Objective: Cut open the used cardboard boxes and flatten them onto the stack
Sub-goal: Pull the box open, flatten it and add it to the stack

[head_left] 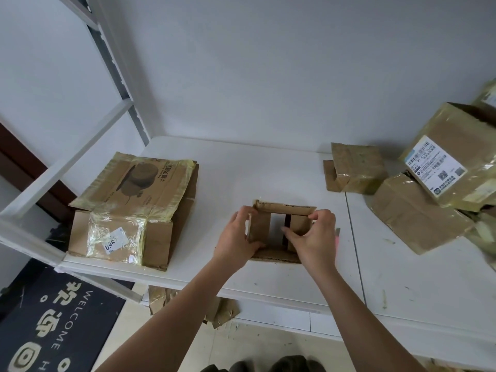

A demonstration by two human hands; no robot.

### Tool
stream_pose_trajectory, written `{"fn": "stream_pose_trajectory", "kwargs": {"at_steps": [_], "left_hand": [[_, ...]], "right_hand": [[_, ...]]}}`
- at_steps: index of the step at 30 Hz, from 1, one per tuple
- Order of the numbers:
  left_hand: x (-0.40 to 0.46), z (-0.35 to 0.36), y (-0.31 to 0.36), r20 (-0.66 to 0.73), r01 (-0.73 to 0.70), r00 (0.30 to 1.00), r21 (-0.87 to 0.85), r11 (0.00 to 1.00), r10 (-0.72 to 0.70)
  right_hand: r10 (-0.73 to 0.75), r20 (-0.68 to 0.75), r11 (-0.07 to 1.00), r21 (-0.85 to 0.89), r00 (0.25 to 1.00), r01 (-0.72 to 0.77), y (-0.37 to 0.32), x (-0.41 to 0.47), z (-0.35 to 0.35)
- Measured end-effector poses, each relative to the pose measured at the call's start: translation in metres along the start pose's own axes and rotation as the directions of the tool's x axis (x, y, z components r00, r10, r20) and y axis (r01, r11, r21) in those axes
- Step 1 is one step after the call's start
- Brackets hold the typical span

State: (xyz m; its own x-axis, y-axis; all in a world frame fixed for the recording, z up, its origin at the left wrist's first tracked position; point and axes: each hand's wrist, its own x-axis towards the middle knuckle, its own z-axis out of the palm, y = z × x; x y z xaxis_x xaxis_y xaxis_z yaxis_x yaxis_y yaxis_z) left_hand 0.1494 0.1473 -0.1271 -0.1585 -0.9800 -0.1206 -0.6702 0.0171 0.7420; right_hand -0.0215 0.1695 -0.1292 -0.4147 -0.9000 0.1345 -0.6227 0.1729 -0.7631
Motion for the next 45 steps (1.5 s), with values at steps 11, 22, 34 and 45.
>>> {"fn": "stream_pose_trajectory", "kwargs": {"at_steps": [11, 22, 34, 45], "left_hand": [[0.013, -0.005, 0.005, -0.231, 0.289, 0.930, -0.014, 0.957, -0.285], [0.012, -0.053, -0.035, 0.348, 0.436, 0.872, -0.872, 0.225, -0.344], [0.020, 0.015, -0.069, -0.064, 0.511, 0.856, -0.040, 0.859, -0.513], [0.013, -0.025, -0.038, -0.127, 0.253, 0.955, -0.119, 0.960, -0.267]], "right_hand": [[-0.142, 0.186, 0.964, 0.248, 0.972, 0.094, -0.013, 0.000, -0.029], [-0.217, 0.470, 0.969, 0.000, 0.855, 0.246, 0.003, 0.011, -0.040], [-0.118, 0.637, 0.813, -0.378, 0.761, 0.442, 0.038, -0.015, 0.019], [-0.292, 0.379, 0.858, -0.302, 0.878, 0.416, 0.015, 0.020, 0.002]]}}
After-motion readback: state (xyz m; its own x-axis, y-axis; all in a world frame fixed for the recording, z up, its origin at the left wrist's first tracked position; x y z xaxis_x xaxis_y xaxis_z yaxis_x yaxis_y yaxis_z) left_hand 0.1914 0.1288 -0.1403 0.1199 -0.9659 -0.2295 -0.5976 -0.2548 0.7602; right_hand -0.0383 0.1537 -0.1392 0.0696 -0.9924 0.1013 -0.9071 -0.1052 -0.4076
